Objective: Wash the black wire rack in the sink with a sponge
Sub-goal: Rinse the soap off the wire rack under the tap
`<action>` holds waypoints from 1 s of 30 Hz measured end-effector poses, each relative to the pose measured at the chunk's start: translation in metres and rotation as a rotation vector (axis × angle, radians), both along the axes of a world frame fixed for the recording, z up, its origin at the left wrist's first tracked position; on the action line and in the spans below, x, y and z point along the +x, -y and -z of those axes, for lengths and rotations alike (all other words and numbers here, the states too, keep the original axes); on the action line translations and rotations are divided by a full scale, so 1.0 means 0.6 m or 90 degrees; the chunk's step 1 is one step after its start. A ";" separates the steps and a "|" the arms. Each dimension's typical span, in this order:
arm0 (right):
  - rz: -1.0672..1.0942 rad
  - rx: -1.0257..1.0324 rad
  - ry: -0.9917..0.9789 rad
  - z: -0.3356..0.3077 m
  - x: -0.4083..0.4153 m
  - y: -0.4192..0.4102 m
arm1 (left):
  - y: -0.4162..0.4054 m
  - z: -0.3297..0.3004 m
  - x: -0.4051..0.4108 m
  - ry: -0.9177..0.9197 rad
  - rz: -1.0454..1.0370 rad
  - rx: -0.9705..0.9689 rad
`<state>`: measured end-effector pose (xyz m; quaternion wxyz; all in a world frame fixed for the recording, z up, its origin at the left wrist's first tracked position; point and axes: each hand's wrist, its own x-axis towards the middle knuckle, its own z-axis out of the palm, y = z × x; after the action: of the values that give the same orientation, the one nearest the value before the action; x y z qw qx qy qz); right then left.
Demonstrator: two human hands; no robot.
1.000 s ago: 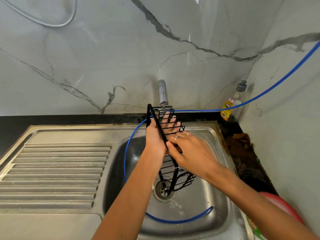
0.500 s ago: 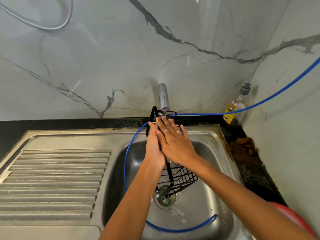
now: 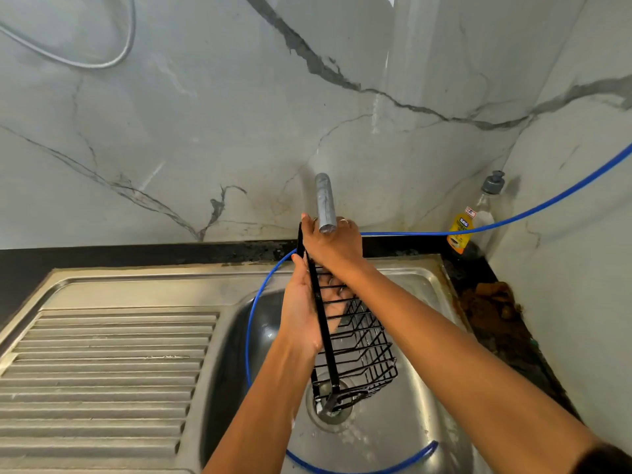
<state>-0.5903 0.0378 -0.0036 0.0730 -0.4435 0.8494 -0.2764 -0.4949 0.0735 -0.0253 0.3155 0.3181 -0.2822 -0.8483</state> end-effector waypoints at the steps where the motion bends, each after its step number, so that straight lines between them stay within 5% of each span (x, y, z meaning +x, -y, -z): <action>1: -0.032 -0.031 -0.050 0.006 0.004 -0.004 | 0.000 0.000 -0.001 -0.004 -0.006 0.010; 3: -0.151 -0.092 -0.135 0.018 0.006 -0.014 | -0.002 0.003 -0.003 -0.001 -0.015 0.036; 7: -0.290 -0.118 -0.019 0.010 -0.002 -0.038 | -0.010 0.003 -0.010 -0.007 -0.011 0.080; 15: -0.211 0.049 -0.100 0.006 0.002 -0.044 | -0.021 -0.030 -0.010 -0.038 0.019 0.097; 21: -0.292 0.064 -0.056 0.000 0.079 -0.181 | -0.011 -0.034 0.002 -0.060 -0.052 0.034; 25: -0.289 0.012 -0.145 0.026 0.121 -0.268 | -0.002 -0.015 0.010 -0.037 -0.025 0.002; 30: -0.281 0.109 -0.055 0.007 0.093 -0.218 | -0.007 -0.001 0.014 -0.044 -0.004 0.060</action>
<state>-0.5347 0.1689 -0.0076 0.1330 -0.6220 0.7546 -0.1614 -0.4865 0.0774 -0.0247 0.3123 0.3040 -0.2302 -0.8701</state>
